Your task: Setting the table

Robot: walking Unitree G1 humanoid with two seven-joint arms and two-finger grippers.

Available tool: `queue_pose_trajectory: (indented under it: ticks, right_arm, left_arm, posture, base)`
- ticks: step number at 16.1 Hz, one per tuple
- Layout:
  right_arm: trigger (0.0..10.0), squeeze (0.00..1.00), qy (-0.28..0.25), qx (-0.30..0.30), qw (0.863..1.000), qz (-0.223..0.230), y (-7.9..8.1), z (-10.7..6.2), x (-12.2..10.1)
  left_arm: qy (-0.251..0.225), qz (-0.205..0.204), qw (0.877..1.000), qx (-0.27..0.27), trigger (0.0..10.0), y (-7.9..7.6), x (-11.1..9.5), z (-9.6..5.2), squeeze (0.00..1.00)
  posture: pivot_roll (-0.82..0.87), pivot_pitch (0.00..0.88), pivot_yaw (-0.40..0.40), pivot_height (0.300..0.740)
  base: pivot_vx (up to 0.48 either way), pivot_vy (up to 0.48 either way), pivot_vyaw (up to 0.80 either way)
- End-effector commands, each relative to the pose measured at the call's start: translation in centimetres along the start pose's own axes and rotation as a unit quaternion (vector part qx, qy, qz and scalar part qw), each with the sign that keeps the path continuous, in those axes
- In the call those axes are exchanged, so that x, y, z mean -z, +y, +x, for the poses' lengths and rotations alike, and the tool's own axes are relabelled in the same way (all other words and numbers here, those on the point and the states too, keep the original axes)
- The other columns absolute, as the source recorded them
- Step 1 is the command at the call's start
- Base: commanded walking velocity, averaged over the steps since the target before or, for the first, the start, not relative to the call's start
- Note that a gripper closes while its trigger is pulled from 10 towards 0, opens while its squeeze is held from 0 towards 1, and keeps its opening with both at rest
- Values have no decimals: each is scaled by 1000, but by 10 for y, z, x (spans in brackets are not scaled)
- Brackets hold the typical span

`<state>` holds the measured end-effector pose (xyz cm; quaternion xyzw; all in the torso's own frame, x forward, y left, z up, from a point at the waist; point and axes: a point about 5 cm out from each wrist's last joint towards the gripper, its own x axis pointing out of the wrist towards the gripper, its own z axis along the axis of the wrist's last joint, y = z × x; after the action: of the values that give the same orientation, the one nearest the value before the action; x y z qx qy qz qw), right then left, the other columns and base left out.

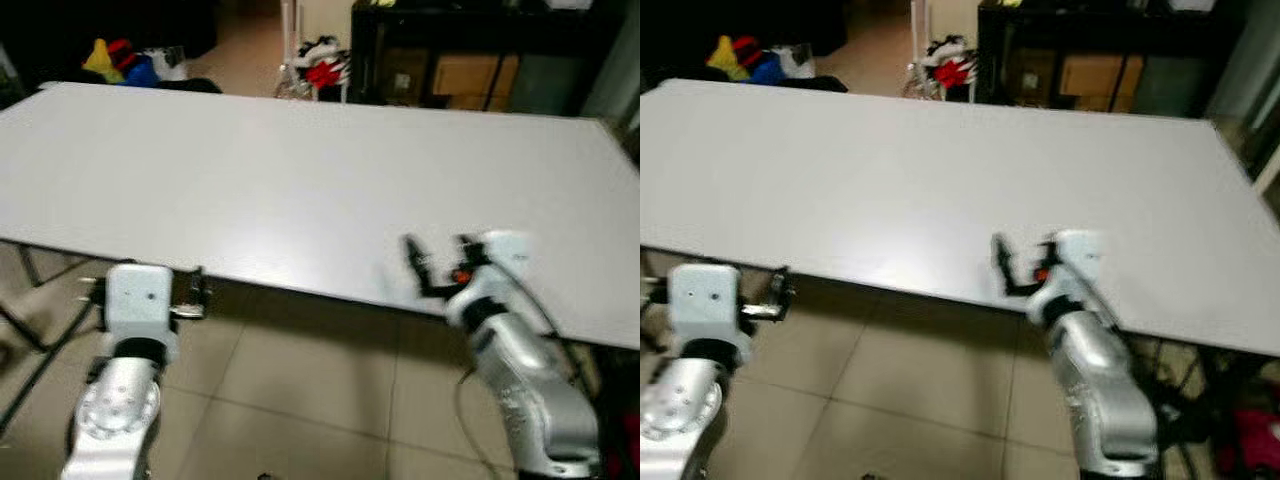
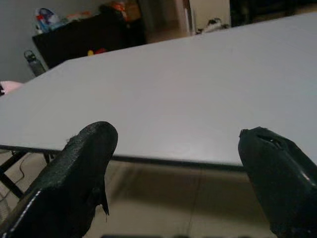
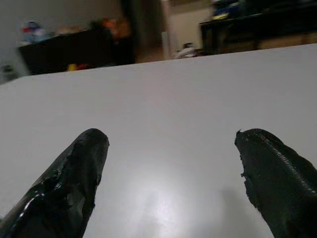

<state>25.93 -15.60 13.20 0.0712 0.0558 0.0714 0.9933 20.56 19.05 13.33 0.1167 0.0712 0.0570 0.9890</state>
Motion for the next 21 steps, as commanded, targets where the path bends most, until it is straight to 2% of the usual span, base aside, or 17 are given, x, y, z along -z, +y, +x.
queue_pose_trajectory:
  ticks: [1, 3, 7, 10, 21]
  right_arm:
    - [10000, 0, 4, -10, 1000, 13, 2, 4, -1]
    - [10000, 0, 24, -22, 999, 22, 3, 3, 3]
    - [10000, 0, 28, -39, 999, 17, 6, 3, 6]
    - [10000, 0, 30, -53, 998, -3, 9, 3, 6]
    - [10000, 0, 31, -77, 997, -10, 18, 11, 5]
  left_arm:
    - [-3, 6, 1000, -8, 10000, 4, -3, 0, 0]
    - [-4, 9, 1000, -12, 10000, 5, -3, 0, 0]
    - [-3, 5, 1000, -12, 10000, 5, -4, -3, 0]
    - [0, 5, 1000, -13, 10000, 4, -3, -5, 0]
    - [3, 8, 1000, -26, 10000, 9, -3, -10, 0]
  posture:
    - [-66, 0, 50, 740]
    - [-57, 0, 40, 740]
    - [-55, 0, 38, 740]
    - [-52, 0, 34, 740]
    - [-25, 0, 8, 740]
  base:
    - [0, 277, 0]
    - [0, 281, 0]
    - [0, 282, 0]
    - [0, 289, 0]
    - [0, 324, 766]
